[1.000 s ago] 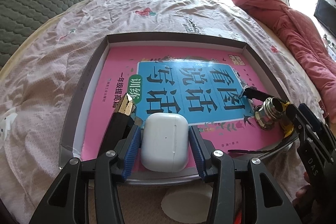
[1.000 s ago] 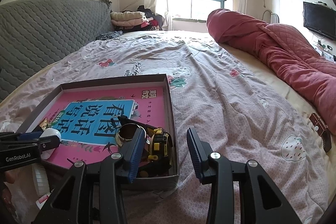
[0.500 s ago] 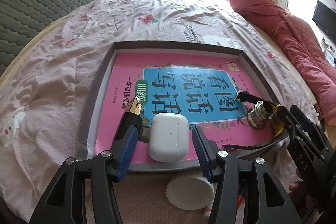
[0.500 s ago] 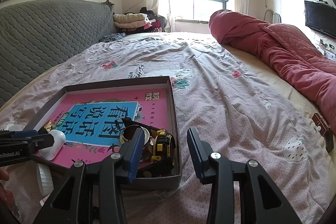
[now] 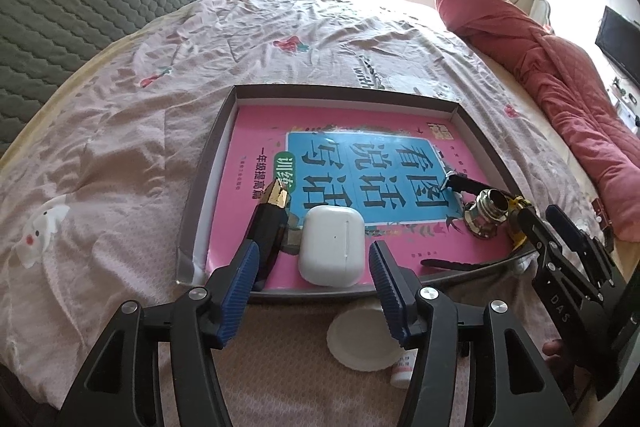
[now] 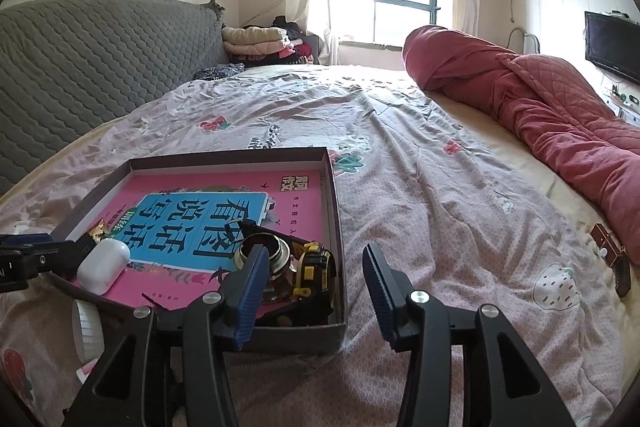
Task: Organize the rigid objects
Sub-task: 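Withdraw both open tools back from the tray toward the remaining items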
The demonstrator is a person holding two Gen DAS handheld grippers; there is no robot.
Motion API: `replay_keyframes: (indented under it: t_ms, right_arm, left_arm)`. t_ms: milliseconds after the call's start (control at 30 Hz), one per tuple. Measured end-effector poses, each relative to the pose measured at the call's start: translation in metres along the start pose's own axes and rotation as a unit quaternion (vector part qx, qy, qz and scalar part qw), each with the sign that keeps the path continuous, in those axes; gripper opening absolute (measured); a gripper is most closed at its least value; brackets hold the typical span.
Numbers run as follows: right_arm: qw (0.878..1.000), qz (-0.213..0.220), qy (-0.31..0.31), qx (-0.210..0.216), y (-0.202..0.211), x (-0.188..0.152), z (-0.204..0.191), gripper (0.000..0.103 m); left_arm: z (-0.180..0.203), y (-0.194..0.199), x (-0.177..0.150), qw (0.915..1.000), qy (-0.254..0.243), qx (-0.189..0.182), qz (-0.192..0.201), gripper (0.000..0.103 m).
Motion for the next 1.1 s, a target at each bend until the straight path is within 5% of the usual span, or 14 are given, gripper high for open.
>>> replay_keyframes:
  t_ms: [1100]
  right_arm:
    - [0.999,-0.01,0.034,0.037,0.068,-0.025,-0.041,0.049]
  left_arm:
    - [0.003,0.056,-0.006,0.9994,-0.018,-0.017,0.024,0.06]
Point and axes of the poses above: each gripper's, at about its wrist camera, not at the fingertips, and y roughly against the way its jaws point, z to its right, x to its top, the point moved 6 cm from there along -y, roughly the way its jaws point, and after that the axes turned 8 degrees about y, right-handed, at the moved point
